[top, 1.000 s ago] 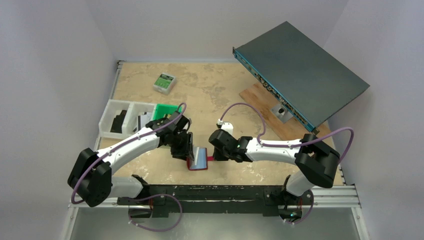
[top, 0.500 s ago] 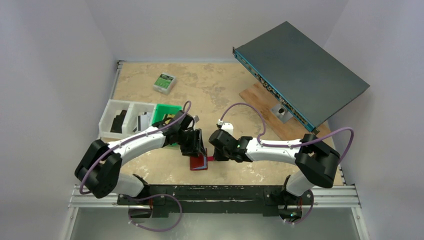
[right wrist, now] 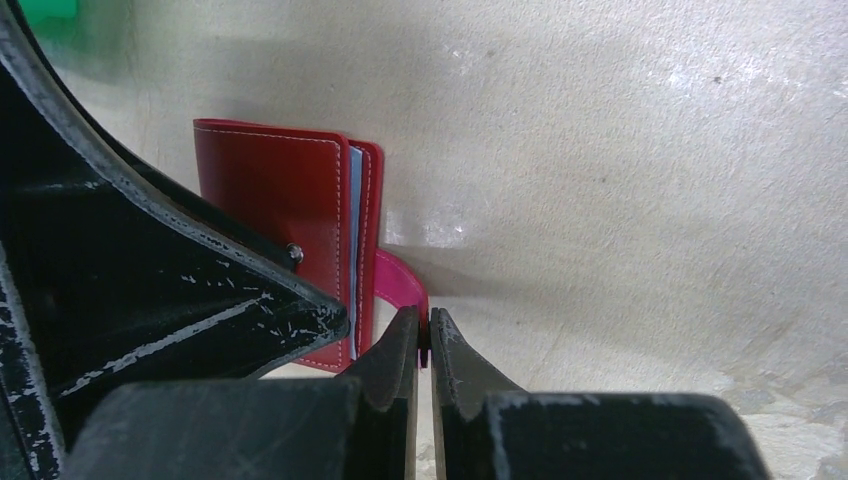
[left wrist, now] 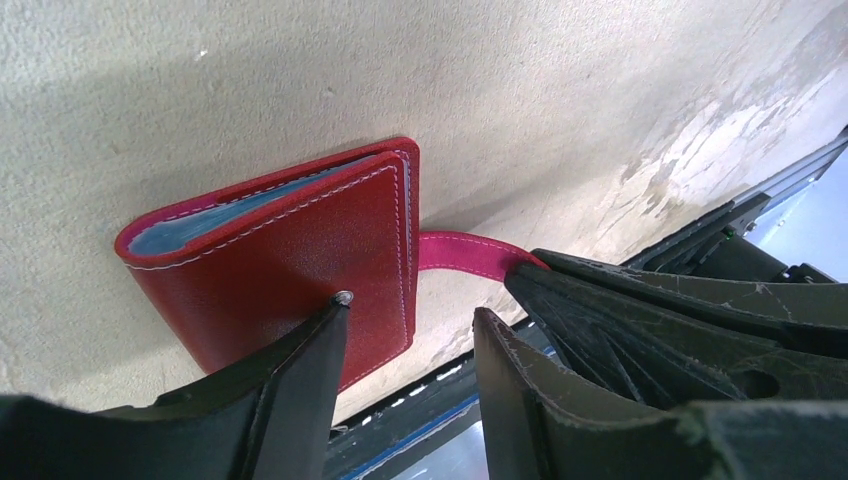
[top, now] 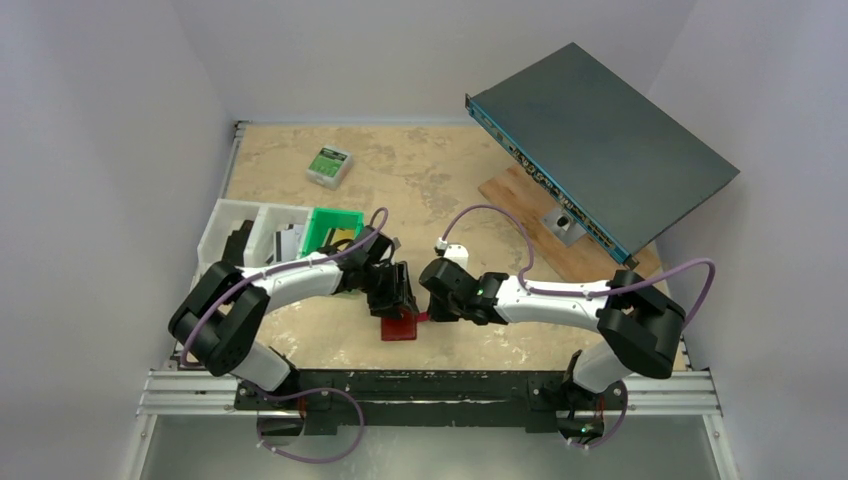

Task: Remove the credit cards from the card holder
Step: Close the card holder at the center of the board.

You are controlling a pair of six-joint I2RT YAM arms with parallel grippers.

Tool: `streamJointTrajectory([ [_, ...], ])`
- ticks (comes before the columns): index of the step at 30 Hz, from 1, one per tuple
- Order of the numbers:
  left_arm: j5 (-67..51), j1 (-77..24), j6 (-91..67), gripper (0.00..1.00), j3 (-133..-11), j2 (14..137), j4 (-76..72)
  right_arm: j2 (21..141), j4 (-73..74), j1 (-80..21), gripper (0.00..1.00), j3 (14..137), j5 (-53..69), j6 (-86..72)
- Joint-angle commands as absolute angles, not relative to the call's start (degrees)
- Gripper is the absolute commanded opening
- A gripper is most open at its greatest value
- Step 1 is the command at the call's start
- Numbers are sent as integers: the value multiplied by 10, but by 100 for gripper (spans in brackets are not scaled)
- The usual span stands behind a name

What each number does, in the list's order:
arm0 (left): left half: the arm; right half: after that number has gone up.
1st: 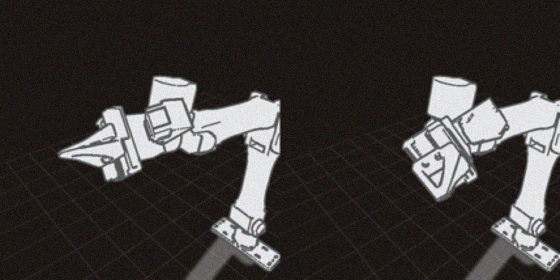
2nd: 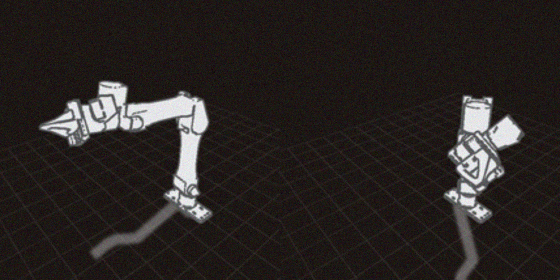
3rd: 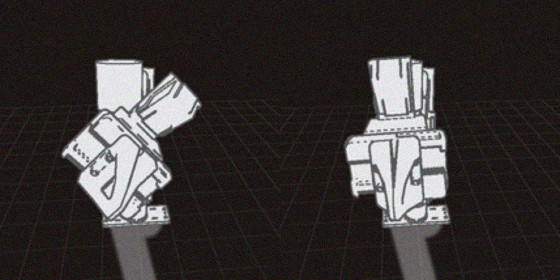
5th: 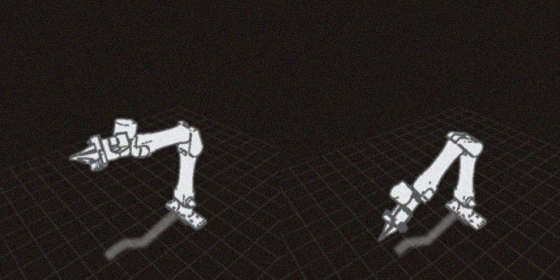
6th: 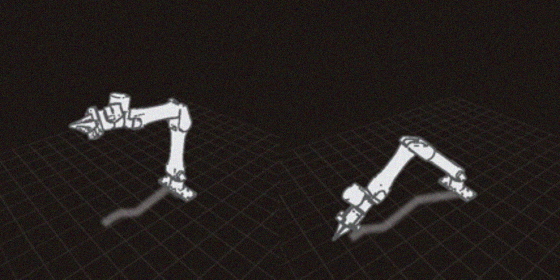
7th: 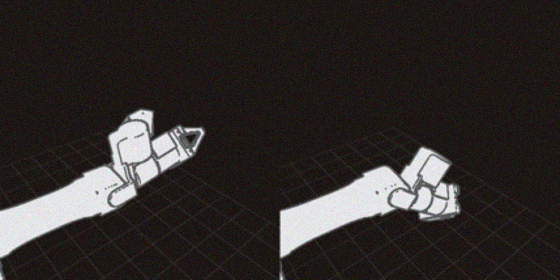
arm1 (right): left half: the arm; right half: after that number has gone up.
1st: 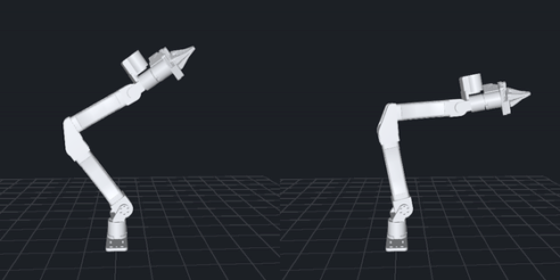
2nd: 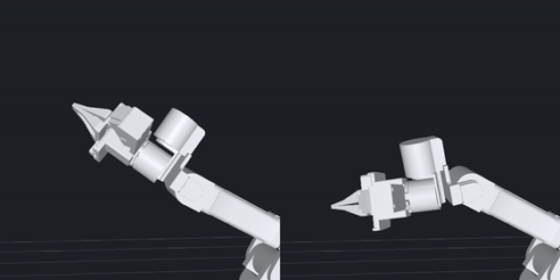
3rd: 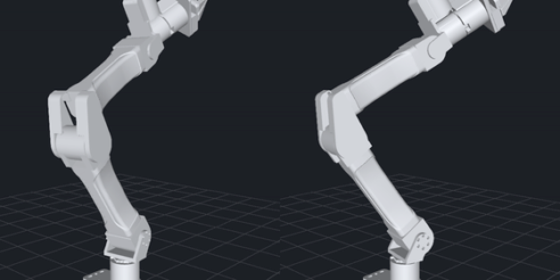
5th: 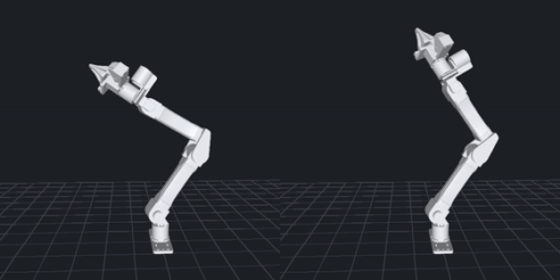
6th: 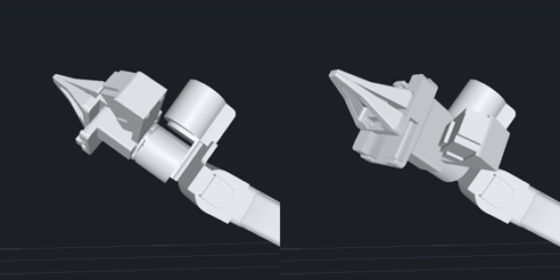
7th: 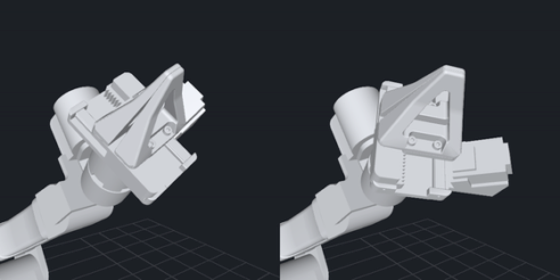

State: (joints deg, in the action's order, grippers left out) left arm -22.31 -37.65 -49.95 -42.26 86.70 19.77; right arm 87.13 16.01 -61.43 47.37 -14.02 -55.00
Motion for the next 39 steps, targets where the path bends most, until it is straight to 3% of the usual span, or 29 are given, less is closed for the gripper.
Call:
streamJointTrajectory([
  [1,-188,-379,-495,50,-404,880,184,856,174,-613,0,495,-145,-554],
  [8,-154,-379,-467,38,-417,823,238,844,195,-605,0,485,-163,-560],
  [14,-131,-379,-451,7,-412,820,259,837,201,-599,0,478,-165,-561],
  [17,-135,-379,-452,0,-404,833,248,839,202,-599,0,480,-163,-561],
  [26,-148,-387,-456,0,-398,891,215,855,181,-599,0,508,-146,-547],
  [39,-154,-390,-452,0,-401,889,222,1022,79,-602,0,572,-30,-557],
])
